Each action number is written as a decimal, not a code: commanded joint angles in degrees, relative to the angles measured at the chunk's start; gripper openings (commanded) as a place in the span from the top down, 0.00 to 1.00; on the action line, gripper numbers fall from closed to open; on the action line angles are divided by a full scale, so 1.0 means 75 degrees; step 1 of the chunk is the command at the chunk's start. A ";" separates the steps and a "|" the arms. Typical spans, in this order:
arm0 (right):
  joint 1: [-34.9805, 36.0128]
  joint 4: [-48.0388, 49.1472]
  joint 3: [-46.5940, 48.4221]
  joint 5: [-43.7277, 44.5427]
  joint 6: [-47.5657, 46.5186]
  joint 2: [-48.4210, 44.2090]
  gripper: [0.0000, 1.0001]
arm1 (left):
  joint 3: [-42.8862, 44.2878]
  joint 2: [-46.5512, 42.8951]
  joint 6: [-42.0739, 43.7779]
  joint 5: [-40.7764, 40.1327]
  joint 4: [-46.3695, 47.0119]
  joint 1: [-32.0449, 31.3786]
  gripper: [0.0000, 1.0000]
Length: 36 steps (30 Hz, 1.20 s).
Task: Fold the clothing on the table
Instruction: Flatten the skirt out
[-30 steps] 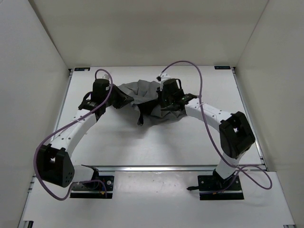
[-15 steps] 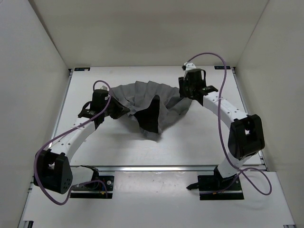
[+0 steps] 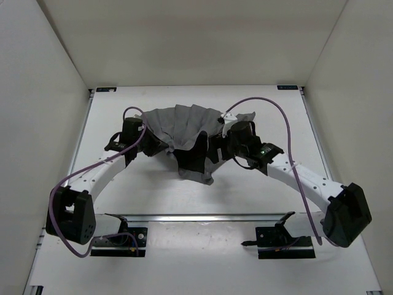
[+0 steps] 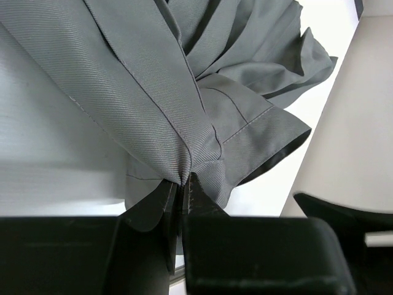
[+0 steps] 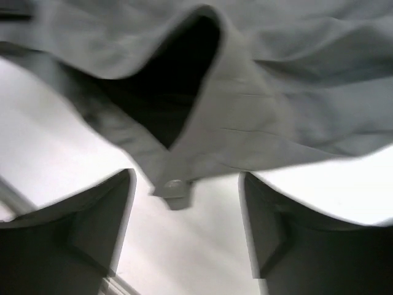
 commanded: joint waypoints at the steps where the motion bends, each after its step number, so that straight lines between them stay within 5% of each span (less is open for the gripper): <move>1: 0.0293 0.0399 -0.0398 0.0215 0.0274 -0.0396 0.23 | -0.0110 -0.0002 0.0096 0.0034 0.0238 0.0005 1.00; 4: 0.0574 0.0577 -0.0412 0.0473 0.0216 0.0035 0.14 | -0.0146 -0.0013 0.0166 -0.0001 0.0226 0.0028 1.00; 14: 0.1091 0.0470 0.1159 0.1574 -0.0418 0.2415 0.16 | -0.0345 -0.0165 0.0272 -0.0025 0.0168 0.0063 1.00; 16: 0.1055 0.0297 0.1520 0.2110 -0.0348 0.2707 0.25 | -0.0392 -0.0212 0.0307 0.0045 0.0144 0.0074 1.00; 21: 0.0623 -0.0548 0.1629 0.3283 0.0015 0.2651 0.84 | -0.0521 -0.0306 0.0331 -0.0060 0.0143 0.0145 1.00; 23: 0.0342 -0.0572 0.1115 0.3321 -0.0007 0.2335 0.94 | -0.0567 -0.0353 0.0330 0.0010 0.0109 0.0169 1.00; 33: -0.1193 -0.0490 -0.1664 0.2456 -0.0475 -0.0594 0.87 | -0.0965 -0.0400 0.0834 -0.0224 -0.0405 0.0005 1.00; 36: -0.1686 -0.0374 -0.1946 0.0796 -0.0768 -0.1074 0.76 | -0.1292 -0.0481 0.0928 -0.0072 -0.0453 -0.0171 1.00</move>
